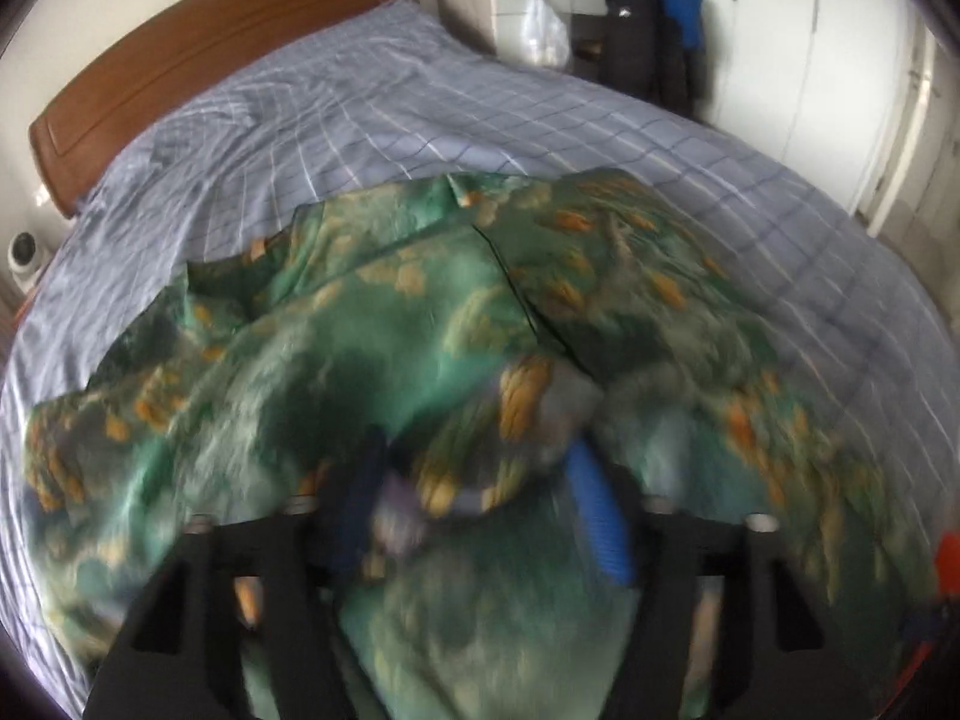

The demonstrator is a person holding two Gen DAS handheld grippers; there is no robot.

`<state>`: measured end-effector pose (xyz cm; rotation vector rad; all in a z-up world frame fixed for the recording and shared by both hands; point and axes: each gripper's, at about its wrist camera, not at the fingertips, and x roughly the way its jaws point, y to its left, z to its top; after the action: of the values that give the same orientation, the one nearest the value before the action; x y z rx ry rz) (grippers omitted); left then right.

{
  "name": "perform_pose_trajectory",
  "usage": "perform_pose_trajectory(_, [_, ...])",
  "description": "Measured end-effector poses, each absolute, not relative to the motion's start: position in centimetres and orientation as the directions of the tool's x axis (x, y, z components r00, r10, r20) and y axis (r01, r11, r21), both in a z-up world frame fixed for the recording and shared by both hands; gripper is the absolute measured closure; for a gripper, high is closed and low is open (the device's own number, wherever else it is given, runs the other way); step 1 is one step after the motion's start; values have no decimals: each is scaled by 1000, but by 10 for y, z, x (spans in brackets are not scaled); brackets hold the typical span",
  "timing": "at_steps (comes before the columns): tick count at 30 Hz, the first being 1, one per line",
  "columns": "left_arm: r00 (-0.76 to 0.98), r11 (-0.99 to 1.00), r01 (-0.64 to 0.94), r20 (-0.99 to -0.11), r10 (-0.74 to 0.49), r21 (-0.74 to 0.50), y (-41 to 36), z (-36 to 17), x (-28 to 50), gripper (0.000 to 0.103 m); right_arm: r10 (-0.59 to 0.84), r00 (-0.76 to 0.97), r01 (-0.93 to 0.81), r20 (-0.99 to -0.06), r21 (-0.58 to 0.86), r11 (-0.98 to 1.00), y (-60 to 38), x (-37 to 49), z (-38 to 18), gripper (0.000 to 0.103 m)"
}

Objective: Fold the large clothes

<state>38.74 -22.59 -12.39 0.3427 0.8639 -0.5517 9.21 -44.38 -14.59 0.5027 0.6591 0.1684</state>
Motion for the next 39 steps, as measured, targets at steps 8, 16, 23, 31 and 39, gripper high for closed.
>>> perform_pose_trajectory(8, [562,857,497,-702,-438,-137,-99,-48,376,9,314,771,-16,-553,477,879,-436,97,-147,29])
perform_pose_trajectory(16, [458,968,123,-853,-250,-218,25,-95,481,7,301,759,-32,-578,429,903,-421,99,-147,29])
perform_pose_trajectory(23, [489,980,-46,-860,-146,-193,62,-125,487,73,276,758,-31,-591,391,920,-413,96,-146,29])
perform_pose_trajectory(31, [487,988,-148,-873,37,-40,93,-140,484,51,289,741,-27,-606,403,915,-414,100,-151,29])
perform_pose_trajectory(39, [650,988,-95,-759,-31,-122,86,-103,445,16,291,738,-29,-609,402,915,-413,101,-152,29])
